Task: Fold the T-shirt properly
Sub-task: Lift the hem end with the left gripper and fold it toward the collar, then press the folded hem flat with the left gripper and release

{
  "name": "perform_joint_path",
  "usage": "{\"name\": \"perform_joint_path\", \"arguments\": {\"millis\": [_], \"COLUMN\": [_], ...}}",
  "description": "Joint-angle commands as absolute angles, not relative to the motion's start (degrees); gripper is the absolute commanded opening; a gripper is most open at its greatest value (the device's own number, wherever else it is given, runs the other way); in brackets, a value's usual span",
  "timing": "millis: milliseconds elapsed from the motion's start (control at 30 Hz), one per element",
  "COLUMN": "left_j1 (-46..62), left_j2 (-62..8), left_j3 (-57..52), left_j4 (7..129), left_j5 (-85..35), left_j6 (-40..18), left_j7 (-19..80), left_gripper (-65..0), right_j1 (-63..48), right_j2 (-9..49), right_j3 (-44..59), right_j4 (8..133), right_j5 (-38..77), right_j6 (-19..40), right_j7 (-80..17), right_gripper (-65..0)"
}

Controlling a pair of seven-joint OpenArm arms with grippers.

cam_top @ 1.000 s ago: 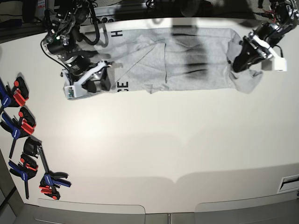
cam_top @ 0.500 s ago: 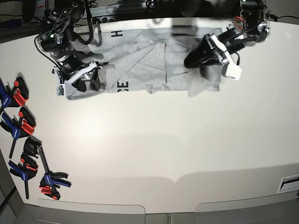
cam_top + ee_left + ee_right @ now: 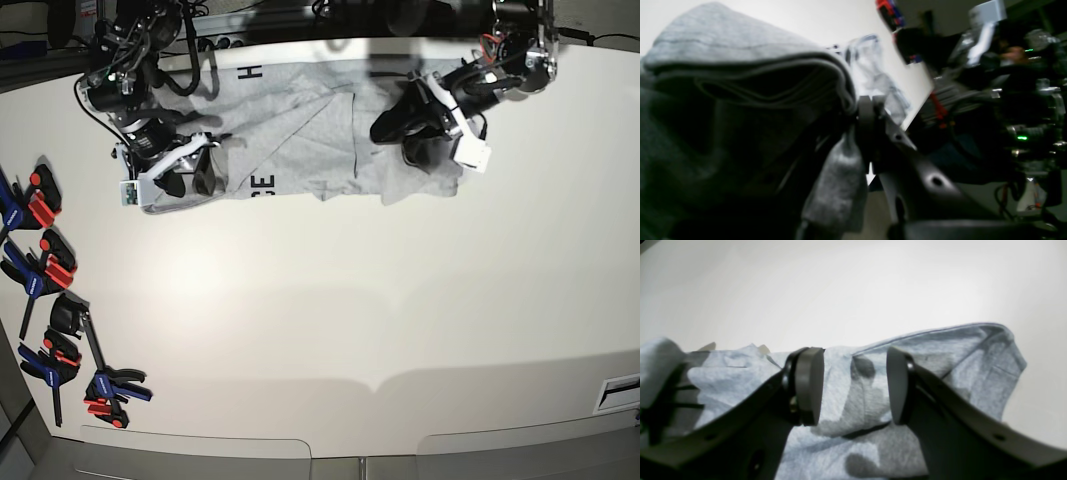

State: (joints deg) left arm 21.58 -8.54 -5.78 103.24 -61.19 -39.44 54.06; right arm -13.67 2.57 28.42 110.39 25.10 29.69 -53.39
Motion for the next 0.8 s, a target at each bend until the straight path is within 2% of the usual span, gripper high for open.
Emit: {"name": "perform_joint_path", "arguments": {"millis": [0, 167, 533, 733, 767], "left_j1": [21.45, 21.43, 20.64, 20.34, 20.34], "left_j2": [-8.34, -8.27, -8.21, -7.77, -7.64], "left_j3": [-5.82, -4.75, -0.36, -0.34, -0.25], "left_j4": [104.33, 104.33, 104.33, 104.33, 104.33], "left_j5": [-62.98, -62.24, -51.44, -51.33, -51.70], "left_j6": [-40.00, -40.00, -40.00, -40.00, -40.00], "left_j7": [52.88, 52.84, 46.15, 46.19, 46.19], "left_gripper": [-65.0, -65.0, -65.0, -65.0, -59.4], "right_j1": [-13.15, -13.15, -13.15, -13.15, -13.17], "right_j2": [2.83, 2.70, 2.70, 2.70, 2.70], "right_j3": [28.47, 28.47, 28.47, 28.47, 28.47], "right_j4": [111.53, 111.53, 111.53, 111.53, 111.53], "right_j5": [26.13, 26.15, 26.15, 26.13, 26.13], "right_j6": [29.47, 29.47, 29.47, 29.47, 29.47], "right_j7": [-51.86, -51.81, -51.81, -51.81, -51.81], "right_gripper": [-36.4, -36.4, -36.4, -36.4, -36.4]}}
